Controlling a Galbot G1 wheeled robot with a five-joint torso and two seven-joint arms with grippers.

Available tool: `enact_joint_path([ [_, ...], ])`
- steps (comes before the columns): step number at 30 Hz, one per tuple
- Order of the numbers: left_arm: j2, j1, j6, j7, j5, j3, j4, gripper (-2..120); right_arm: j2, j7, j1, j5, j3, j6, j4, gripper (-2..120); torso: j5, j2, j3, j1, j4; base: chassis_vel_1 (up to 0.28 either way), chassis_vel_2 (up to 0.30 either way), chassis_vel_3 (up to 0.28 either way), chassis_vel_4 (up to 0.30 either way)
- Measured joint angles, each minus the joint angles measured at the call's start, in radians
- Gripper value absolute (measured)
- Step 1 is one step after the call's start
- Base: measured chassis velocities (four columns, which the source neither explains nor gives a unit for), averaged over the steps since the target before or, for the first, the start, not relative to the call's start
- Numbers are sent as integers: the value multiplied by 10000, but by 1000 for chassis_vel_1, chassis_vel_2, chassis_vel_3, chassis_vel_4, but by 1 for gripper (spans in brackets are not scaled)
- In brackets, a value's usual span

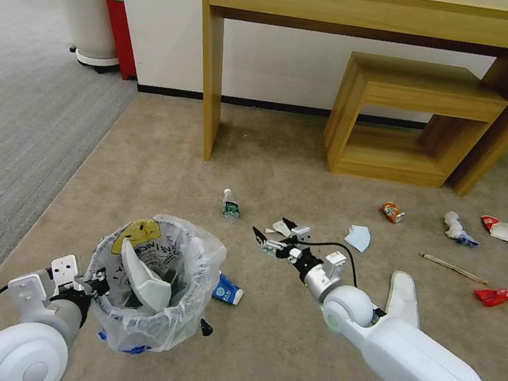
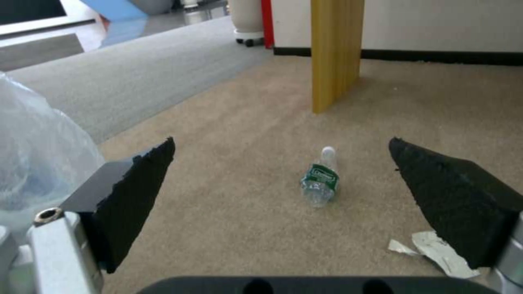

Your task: Pick up the trash bin and place the garbage on the floor into it.

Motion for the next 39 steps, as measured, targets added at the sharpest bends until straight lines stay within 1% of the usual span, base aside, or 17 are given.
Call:
enact_joint_path([
  [11,170,-11,-33,23,13,-158,405,1,17,-112,-476,-628,490,350,-167,100,-2,0,0,0,-1,0,0,0,0],
  [13,251,-55,-44,25,114,-227,690,1,80,-178,-655,-821,687,470,-315,99,-3,0,0,0,-1,0,0,0,0],
  [15,278,-71,-51,27,131,-246,762,1,95,-193,-697,-862,740,484,-343,99,-3,0,0,0,-1,0,0,0,0],
  [17,387,-148,-85,30,162,-353,1073,1,144,-261,-848,-976,935,558,-469,98,-3,0,0,0,-1,0,0,0,0],
  [20,434,-192,-117,31,174,-425,1285,1,154,-317,-946,-1078,1029,616,-547,97,-4,0,0,0,-3,0,0,0,0],
  [23,452,-192,-140,42,204,-509,1431,1,165,-352,-979,-1131,1052,648,-595,96,-4,0,0,0,-2,0,0,0,0],
  [24,458,-190,-164,52,234,-646,1551,1,178,-376,-1018,-1195,1074,681,-625,96,-3,1,0,0,0,0,0,0,0],
  [28,428,-185,-173,49,201,-884,1636,1,192,-379,-1163,-1324,1189,742,-680,96,-3,0,0,0,1,0,0,0,0],
  [32,428,-205,-173,42,130,-924,1661,1,191,-422,-1335,-1477,1331,790,-735,95,-3,0,0,0,-5,0,0,0,0],
  [34,426,-213,-174,36,110,-955,1660,1,195,-478,-1328,-1490,1333,796,-763,94,-3,0,0,0,-3,0,0,0,0],
  [38,424,-213,-174,16,82,-962,1643,1,236,-880,-1158,-1456,1191,868,-906,93,-3,0,0,0,0,0,0,0,0],
  [39,424,-217,-174,9,77,-957,1625,1,255,-1135,-1051,-1435,1070,939,-1009,92,-2,0,0,0,0,0,0,0,0],
])
